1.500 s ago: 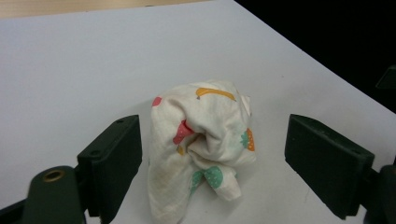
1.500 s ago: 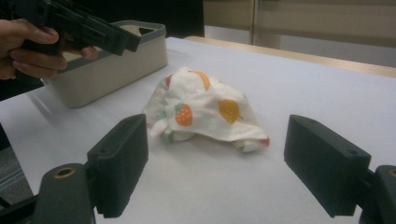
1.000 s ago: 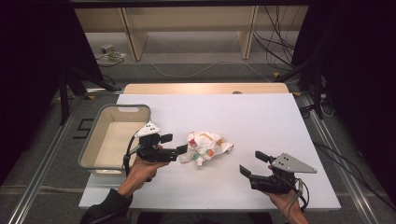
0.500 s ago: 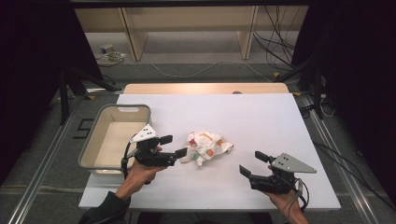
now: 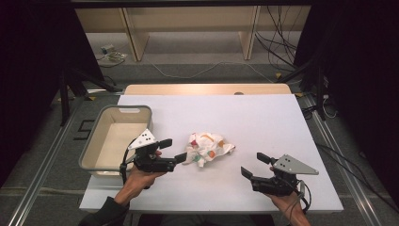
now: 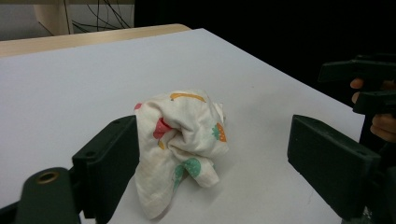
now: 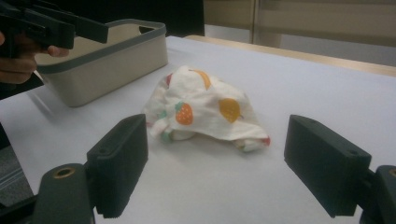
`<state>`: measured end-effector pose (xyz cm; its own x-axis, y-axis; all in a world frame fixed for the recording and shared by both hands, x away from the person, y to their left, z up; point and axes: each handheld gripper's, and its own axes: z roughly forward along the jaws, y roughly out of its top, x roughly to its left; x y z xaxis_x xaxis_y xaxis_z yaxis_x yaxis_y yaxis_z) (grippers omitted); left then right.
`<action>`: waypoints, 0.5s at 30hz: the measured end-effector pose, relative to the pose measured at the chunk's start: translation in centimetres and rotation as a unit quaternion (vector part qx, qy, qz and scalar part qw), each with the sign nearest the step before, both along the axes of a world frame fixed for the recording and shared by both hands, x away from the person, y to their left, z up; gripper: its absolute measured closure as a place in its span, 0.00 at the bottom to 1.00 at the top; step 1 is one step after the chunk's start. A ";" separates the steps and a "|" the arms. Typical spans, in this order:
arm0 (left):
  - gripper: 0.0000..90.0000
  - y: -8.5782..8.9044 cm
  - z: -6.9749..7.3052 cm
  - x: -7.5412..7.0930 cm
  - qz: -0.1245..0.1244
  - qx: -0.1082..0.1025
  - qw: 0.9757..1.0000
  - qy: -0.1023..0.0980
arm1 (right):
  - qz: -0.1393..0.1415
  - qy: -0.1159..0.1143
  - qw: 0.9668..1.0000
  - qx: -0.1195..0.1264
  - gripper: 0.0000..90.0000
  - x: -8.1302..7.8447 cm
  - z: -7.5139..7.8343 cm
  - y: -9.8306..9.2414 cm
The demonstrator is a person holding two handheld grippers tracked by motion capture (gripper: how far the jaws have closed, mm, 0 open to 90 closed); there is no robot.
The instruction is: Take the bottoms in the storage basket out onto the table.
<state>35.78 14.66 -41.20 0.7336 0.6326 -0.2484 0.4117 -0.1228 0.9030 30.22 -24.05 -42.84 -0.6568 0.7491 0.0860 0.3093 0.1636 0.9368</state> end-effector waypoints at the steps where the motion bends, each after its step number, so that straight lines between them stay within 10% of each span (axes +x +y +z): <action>1: 0.18 0.0 0.0 0.0 -0.001 0.001 1.000 -0.001 | 0.000 0.000 1.000 -0.002 0.25 0.0 0.0 0.0; 15: 0.17 0.2 -0.3 -0.9 -0.014 -0.003 1.000 -0.015 | -0.001 -0.002 1.000 -0.003 0.25 0.0 0.0 0.0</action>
<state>34.91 14.84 -41.54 0.7584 0.6096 -0.2306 0.3813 -0.1281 0.9155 30.21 -24.03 -42.85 -0.6562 0.7504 0.0788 0.3065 0.1696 0.9367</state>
